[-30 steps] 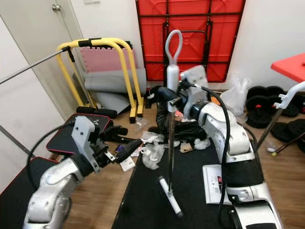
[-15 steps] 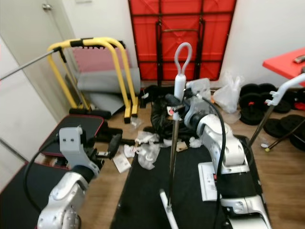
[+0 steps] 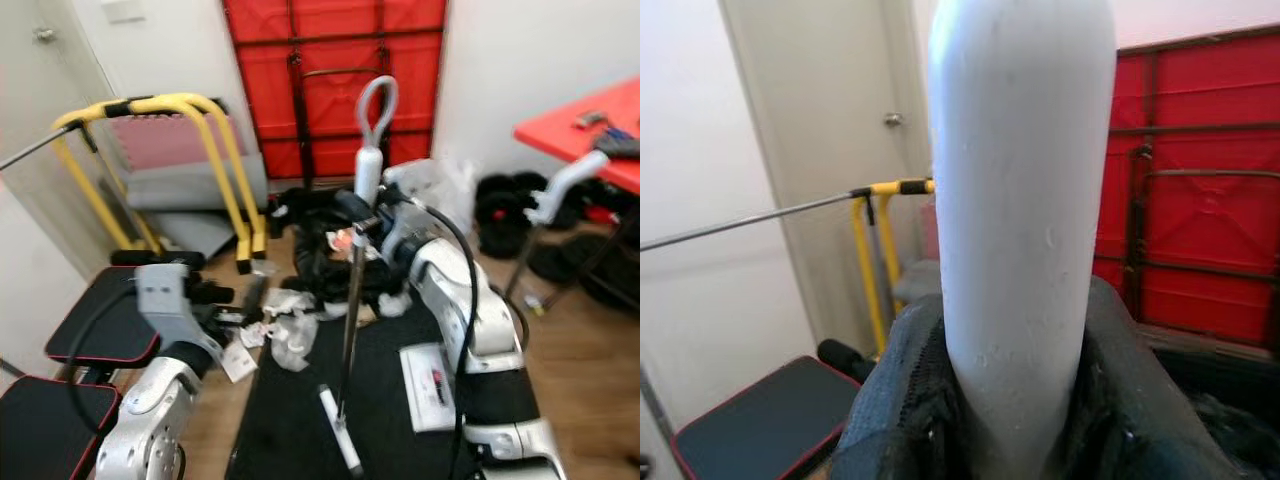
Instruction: Sweep floor
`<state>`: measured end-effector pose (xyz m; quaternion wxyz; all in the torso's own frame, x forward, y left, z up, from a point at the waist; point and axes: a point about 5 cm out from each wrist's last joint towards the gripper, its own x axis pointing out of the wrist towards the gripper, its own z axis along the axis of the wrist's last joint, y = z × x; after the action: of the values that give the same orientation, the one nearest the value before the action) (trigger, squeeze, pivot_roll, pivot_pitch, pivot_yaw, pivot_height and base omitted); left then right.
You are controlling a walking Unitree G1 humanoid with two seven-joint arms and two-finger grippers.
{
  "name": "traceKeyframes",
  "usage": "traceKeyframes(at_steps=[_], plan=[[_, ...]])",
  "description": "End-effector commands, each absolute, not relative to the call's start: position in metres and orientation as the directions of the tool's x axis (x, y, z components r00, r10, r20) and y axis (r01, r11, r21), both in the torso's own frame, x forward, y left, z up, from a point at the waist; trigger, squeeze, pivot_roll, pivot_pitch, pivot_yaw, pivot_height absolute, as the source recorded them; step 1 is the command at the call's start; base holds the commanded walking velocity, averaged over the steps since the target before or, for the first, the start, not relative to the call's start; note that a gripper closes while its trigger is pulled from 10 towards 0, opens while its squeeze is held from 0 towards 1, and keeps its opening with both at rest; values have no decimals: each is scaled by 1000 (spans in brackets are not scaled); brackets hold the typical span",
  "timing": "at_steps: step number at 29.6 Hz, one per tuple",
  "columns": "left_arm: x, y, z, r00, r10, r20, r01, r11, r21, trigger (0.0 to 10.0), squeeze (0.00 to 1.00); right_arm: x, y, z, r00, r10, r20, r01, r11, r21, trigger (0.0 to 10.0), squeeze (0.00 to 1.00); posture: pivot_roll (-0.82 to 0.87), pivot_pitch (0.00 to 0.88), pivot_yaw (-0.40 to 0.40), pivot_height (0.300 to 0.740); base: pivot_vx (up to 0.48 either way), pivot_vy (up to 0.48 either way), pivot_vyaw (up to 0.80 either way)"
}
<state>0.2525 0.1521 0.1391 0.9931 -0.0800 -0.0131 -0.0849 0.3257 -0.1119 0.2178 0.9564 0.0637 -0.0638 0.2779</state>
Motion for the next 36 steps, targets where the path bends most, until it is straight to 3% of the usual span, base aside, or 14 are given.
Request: traceKeyframes(at_steps=[1,27,36], plan=[[253,156,138,990,-138,31,141,978,-153,10000,0,322,-104,236,796,552,249,-586,806,84,10000,0,-135,0,-21,740,311,0,0],[255,150,140,984,-173,29,175,975,-136,10000,0,323,-104,230,798,550,245,-594,787,166,10000,0,-131,2,-18,740,307,0,0],[258,151,136,987,-158,-4,156,981,-116,10000,0,322,-101,231,784,565,258,-612,772,171,10000,0,-127,1,-15,740,0,0,0]])
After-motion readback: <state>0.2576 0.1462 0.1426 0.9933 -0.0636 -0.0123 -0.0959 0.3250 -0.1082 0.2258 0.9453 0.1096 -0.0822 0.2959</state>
